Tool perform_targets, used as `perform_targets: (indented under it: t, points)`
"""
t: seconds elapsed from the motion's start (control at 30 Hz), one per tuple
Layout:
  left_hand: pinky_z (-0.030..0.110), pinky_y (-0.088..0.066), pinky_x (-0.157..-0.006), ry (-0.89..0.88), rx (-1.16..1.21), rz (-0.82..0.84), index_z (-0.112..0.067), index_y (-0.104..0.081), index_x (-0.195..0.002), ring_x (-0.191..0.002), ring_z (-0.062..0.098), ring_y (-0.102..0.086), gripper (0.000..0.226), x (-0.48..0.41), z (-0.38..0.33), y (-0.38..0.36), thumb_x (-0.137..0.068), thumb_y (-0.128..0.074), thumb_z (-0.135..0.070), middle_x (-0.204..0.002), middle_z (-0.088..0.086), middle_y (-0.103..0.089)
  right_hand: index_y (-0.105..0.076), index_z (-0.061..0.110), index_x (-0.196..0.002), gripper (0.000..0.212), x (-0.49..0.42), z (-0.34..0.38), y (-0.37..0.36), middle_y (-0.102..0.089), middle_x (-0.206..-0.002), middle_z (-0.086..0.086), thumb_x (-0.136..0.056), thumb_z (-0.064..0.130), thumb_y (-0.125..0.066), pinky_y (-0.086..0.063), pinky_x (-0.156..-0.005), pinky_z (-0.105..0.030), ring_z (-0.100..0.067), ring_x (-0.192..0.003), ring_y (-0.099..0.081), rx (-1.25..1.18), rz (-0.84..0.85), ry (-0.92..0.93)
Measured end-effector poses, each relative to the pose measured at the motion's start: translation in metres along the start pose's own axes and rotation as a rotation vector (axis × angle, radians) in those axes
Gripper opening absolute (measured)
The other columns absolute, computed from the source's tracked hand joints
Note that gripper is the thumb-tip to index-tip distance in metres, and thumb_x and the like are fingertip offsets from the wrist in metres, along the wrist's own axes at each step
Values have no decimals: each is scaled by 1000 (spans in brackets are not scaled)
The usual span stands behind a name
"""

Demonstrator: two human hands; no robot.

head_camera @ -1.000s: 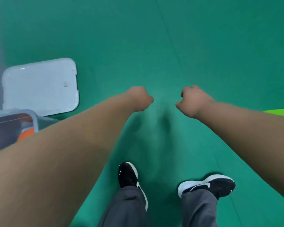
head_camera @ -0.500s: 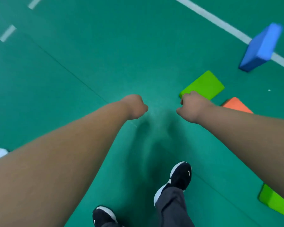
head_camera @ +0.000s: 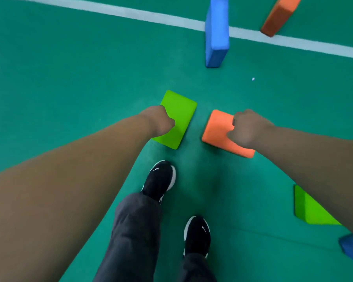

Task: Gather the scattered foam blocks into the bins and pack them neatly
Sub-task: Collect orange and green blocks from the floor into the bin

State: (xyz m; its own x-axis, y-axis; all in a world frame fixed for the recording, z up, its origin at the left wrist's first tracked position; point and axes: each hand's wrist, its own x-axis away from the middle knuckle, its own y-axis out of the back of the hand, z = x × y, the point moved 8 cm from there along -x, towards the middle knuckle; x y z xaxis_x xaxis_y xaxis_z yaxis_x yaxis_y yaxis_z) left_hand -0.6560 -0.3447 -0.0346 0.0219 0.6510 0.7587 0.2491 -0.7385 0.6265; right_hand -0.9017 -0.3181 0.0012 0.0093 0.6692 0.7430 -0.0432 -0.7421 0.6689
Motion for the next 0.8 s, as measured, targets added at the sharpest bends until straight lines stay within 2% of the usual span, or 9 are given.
perform_targets:
  t: [0.07,0.17,0.23,0.33,0.43,0.53,0.6,0.7,0.8]
  points:
    - [35,-40,-69,31,-32,8,-5,-56,-108,-94,37,-58,32,-37,-12,-17,-96,-55,-35,-120,20,-65,-58,8,-127,42,-27,-26,-16,-54,-130,-18,-92,30,-58,-49,-99,-39,-38,-120,-57,-43,5,-50]
    - [41,-44,-84,101,-85,23,-1,-43,-140,-121,43,-57,57,-86,-20,-44,-98,-58,-36,-142,23,-49,-56,9,-125,47,-69,-55,-40,-54,-126,-17,-82,29,-62,-51,-100,-45,-41,-118,-58,-90,2,-108]
    - [47,-46,-97,121,-177,14,-3,-37,-146,-130,45,-51,68,-113,-18,-57,-96,-63,-39,-147,22,-42,-54,9,-130,56,-97,-64,-51,-54,-129,-15,-80,30,-67,-51,-102,-47,-41,-121,-57,-94,-14,-123]
    - [48,-45,-106,203,-261,-1,-1,-31,-152,-132,42,-50,94,-154,0,-72,-87,-71,-55,-147,22,-40,-47,9,-141,80,-136,-65,-69,-51,-140,-14,-75,43,-79,-48,-106,-50,-39,-129,-52,-58,-7,-116]
    - [50,-43,-113,333,-289,62,7,-12,-159,-140,42,-43,135,-184,30,-89,-73,-74,-76,-156,28,-33,-21,13,-159,121,-164,-64,-85,-37,-158,-9,-67,56,-87,-40,-114,-52,-36,-142,-41,-22,9,-142]
    - [46,-45,-111,359,-202,42,6,-25,-156,-137,41,-49,142,-199,55,-97,-59,-82,-80,-151,24,-42,-2,17,-163,141,-179,-66,-102,-30,-164,-6,-62,60,-90,-34,-115,-53,-36,-147,-35,-56,23,-193]
    - [47,-46,-111,354,-143,8,3,-31,-153,-137,39,-49,139,-196,62,-94,-54,-87,-77,-145,20,-47,-11,15,-162,135,-183,-65,-111,-33,-159,-9,-61,59,-90,-35,-114,-52,-38,-144,-36,-41,8,-199]
    - [48,-45,-112,312,-54,61,-5,-40,-153,-136,38,-49,133,-191,63,-96,-51,-88,-77,-144,18,-50,-41,12,-143,114,-178,-61,-112,-42,-140,-15,-55,65,-89,-41,-106,-48,-39,-132,-42,52,-42,-207]
    - [49,-48,-110,314,73,82,-11,-48,-147,-128,37,-55,135,-180,66,-96,-38,-92,-77,-141,14,-54,-48,18,-135,109,-166,-56,-113,-42,-135,-17,-49,71,-88,-40,-104,-47,-39,-128,-42,76,-5,-206]
